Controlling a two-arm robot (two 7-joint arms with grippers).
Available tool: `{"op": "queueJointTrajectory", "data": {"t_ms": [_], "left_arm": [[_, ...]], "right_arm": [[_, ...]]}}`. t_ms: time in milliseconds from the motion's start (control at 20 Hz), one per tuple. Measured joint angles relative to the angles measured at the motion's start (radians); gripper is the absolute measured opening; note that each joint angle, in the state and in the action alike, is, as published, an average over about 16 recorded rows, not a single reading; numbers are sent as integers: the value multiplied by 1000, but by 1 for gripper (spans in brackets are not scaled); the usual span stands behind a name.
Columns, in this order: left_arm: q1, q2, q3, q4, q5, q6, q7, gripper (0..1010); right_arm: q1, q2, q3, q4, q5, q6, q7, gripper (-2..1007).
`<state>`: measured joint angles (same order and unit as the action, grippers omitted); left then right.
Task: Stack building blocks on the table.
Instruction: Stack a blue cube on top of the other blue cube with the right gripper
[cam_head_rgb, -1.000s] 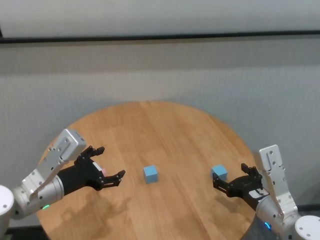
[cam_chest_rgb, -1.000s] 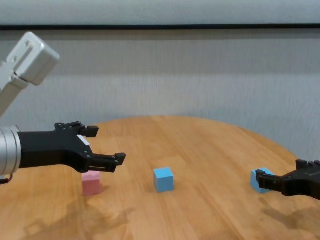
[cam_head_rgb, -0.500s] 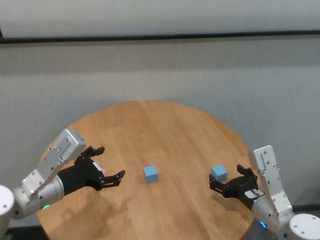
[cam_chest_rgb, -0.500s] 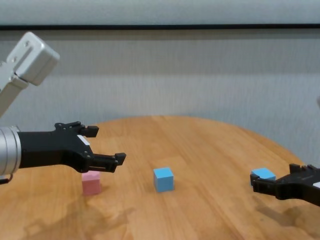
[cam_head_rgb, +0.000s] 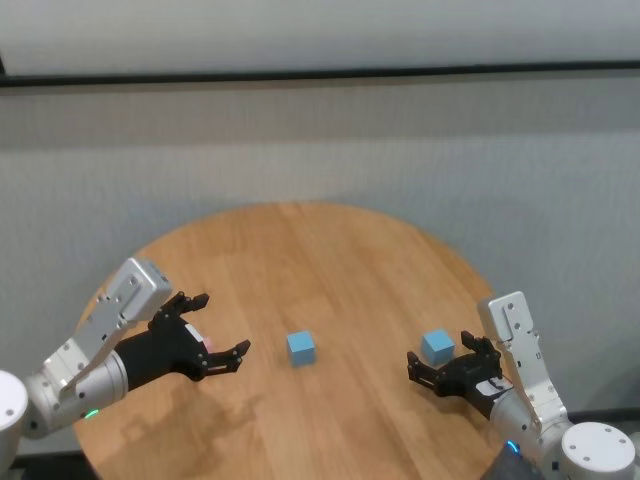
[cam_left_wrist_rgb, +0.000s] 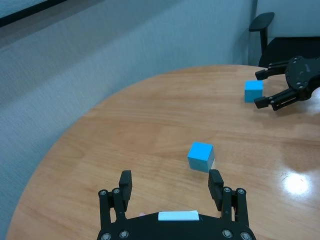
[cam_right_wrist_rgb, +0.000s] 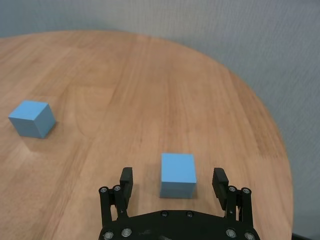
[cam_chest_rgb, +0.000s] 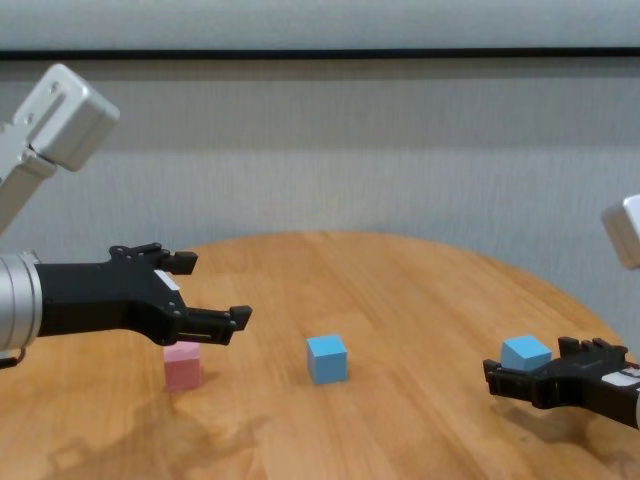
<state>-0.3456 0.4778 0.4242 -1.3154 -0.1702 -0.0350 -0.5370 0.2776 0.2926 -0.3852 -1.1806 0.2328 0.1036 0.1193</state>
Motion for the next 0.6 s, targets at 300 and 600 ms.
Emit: {"op": "queueJointTrajectory", "data": {"t_ms": [300, 600], "left_arm": [[0, 0, 0, 0, 0, 0, 0, 1003], [0, 0, 0, 0, 0, 0, 0, 1003]], "right_arm": [[25, -20, 1, 49, -17, -15, 13, 1004], [41, -37, 7, 79, -29, -26, 24, 1004]]}}
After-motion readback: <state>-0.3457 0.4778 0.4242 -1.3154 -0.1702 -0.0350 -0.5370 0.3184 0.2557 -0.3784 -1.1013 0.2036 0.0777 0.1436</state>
